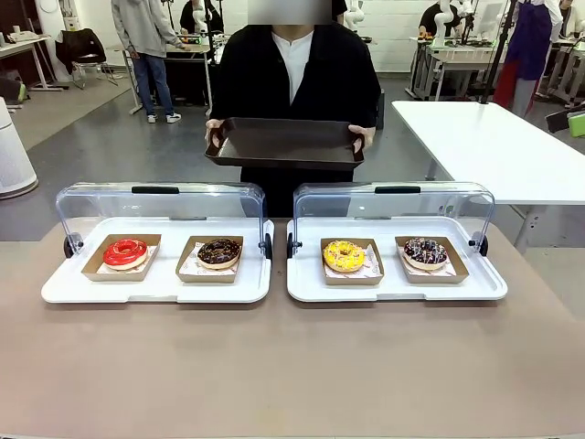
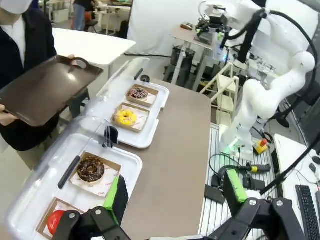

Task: Provide the desired donut to the person.
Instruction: Pick up and lift the Paper togo box containing the Donut pointed at by the person.

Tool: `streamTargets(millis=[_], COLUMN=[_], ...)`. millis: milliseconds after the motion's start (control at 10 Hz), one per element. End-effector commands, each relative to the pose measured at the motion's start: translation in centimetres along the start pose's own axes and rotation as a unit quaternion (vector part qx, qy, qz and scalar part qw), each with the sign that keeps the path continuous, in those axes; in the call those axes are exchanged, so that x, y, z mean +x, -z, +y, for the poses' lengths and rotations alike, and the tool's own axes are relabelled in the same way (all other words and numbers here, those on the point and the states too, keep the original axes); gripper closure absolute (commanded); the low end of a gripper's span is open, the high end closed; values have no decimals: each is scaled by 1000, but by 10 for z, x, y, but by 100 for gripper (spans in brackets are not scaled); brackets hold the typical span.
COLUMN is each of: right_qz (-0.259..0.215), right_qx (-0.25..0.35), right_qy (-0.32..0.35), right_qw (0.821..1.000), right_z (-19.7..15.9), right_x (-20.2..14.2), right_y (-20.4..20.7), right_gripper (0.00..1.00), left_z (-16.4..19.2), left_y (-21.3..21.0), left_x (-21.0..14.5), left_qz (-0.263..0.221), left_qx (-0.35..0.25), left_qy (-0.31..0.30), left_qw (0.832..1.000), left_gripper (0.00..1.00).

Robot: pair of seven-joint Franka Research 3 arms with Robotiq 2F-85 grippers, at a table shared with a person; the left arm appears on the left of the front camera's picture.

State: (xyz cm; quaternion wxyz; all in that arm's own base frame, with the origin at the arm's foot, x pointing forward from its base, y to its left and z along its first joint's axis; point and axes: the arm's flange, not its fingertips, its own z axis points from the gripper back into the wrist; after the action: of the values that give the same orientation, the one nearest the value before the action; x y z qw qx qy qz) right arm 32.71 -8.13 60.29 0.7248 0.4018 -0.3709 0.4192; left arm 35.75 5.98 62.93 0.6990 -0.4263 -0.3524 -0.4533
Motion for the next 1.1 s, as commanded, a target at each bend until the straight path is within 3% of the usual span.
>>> streamTargets(millis=[0,600,1000], right_qz=[-6,-4,8], right_qx=[20,23,16], right_qy=[-13,-14,-4], right_qw=[1000,1000,1000], right_z=[1,1,4], right_x=[3,2,-1], right_y=[-6,-7,-7], right_gripper=[0,0,0], left_z=[6,5,7], left_y=[-3,-13,-24], left_x=[-7,-23,-21], left_qz=[13,-30,-20], left_qx=[-9,25,23], left_qy=[13,17,0], left_qw=[1000,999,1000], left_gripper=[0,0,0])
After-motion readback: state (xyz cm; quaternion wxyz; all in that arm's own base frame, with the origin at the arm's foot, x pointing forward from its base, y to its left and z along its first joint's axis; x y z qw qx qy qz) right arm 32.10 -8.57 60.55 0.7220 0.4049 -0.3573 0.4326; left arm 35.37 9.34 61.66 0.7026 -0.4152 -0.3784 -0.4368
